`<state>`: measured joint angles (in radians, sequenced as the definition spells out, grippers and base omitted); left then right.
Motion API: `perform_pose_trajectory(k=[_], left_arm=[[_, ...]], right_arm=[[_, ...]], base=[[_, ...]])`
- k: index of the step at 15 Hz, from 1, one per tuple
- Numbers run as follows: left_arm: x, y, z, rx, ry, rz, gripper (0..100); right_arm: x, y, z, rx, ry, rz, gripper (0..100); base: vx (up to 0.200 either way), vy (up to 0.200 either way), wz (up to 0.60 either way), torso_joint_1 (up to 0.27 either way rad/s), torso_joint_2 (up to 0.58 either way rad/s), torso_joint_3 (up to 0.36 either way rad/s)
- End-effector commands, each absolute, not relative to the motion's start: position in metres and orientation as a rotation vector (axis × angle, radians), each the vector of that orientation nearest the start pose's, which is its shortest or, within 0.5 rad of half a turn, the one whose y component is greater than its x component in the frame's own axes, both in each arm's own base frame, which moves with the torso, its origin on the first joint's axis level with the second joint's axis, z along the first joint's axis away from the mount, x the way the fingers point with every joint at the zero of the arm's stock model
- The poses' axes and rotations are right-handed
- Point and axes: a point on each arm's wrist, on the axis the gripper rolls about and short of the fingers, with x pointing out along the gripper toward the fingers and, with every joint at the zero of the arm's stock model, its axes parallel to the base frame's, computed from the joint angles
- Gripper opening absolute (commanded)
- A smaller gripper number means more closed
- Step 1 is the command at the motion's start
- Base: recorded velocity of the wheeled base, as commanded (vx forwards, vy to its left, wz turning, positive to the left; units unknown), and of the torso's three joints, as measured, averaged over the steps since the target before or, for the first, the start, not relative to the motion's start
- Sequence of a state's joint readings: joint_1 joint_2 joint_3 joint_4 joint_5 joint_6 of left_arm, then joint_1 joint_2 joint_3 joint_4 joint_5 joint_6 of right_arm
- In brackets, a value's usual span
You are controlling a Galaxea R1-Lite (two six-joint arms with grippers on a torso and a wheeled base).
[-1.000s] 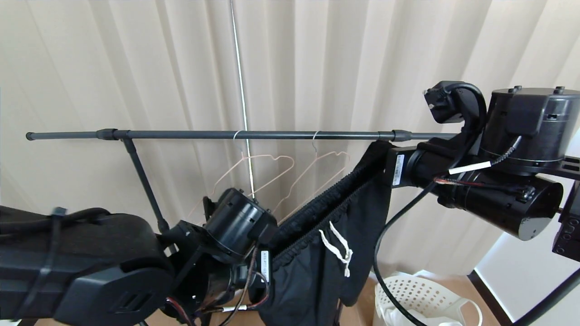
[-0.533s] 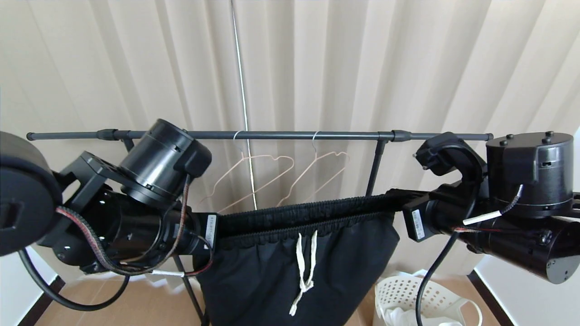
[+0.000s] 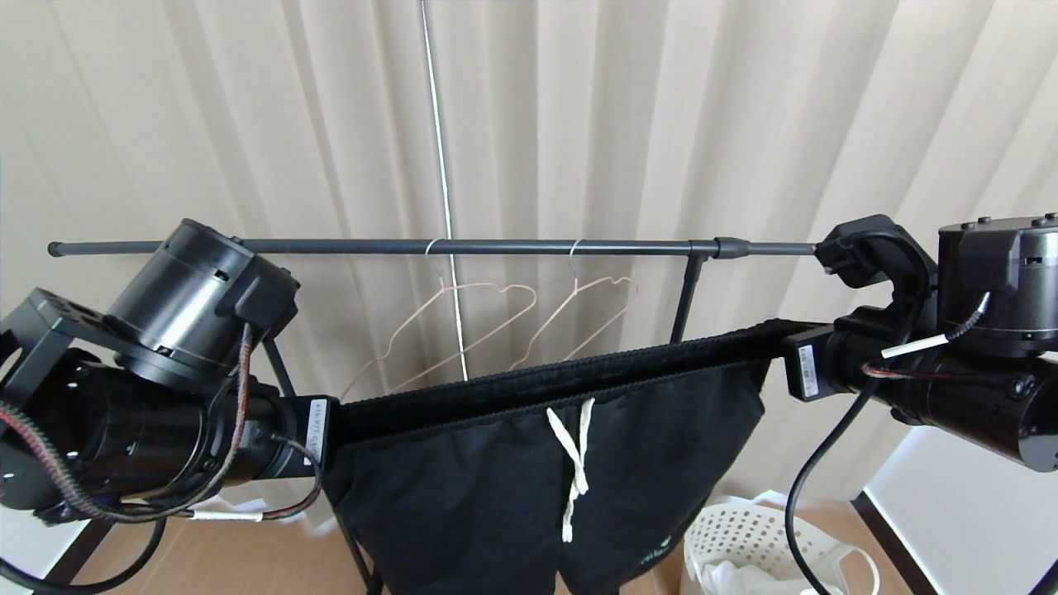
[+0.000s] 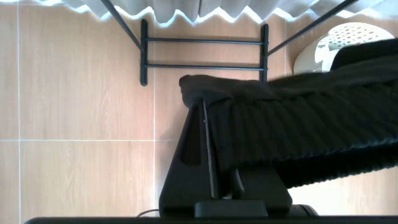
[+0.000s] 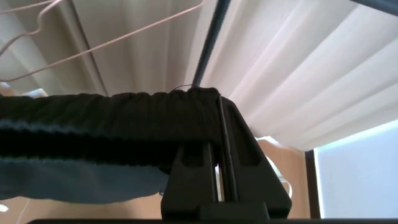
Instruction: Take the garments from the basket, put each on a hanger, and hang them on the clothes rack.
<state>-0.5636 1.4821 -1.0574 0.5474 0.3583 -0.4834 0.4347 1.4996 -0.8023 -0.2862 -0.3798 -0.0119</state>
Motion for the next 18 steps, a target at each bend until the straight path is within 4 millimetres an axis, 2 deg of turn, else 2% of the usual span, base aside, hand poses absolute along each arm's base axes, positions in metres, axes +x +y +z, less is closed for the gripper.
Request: perform_pose_trajectory(k=[1,6,10,11,13,15,18], left_arm=[[0.178,-0.103,0.214,-0.026,0.871,0.025,0],[0.170,-0.099,0.215,-0.011,0.859,0.000,0],[0.176,-0.104,0.217,-0.012,0.820,-0.030,0],[0.197,-0.119,0.224,-0.016,0.779,-0.064,0],[0.215,-0.131,0.231,-0.041,0.769,-0.101,0],[0.227,-0.140,0.240,-0.056,0.747,-0.131,0],[0.261,-0.157,0.250,-0.092,0.745,-0.265,0]], right_arm=[[0.237,0.093,0.208,-0.166,0.368,0.028,0],[0.240,0.089,0.209,-0.158,0.365,0.010,0],[0.238,0.088,0.211,-0.155,0.357,0.008,0],[0.235,0.090,0.212,-0.156,0.351,0.012,0],[0.231,0.095,0.212,-0.162,0.352,0.038,0],[0.217,0.101,0.208,-0.187,0.359,0.084,0],[0.203,0.106,0.204,-0.260,0.360,0.149,0]], base=[[0.000,0.000,0.00,0.000,0.00,0.000],[0.000,0.000,0.00,0.000,0.00,0.000],[0.000,0.000,0.00,0.000,0.00,0.000],[0.000,0.000,0.00,0.000,0.00,0.000],[0.000,0.000,0.00,0.000,0.00,0.000],[0.000,0.000,0.00,0.000,0.00,0.000],[0.000,0.000,0.00,0.000,0.00,0.000]])
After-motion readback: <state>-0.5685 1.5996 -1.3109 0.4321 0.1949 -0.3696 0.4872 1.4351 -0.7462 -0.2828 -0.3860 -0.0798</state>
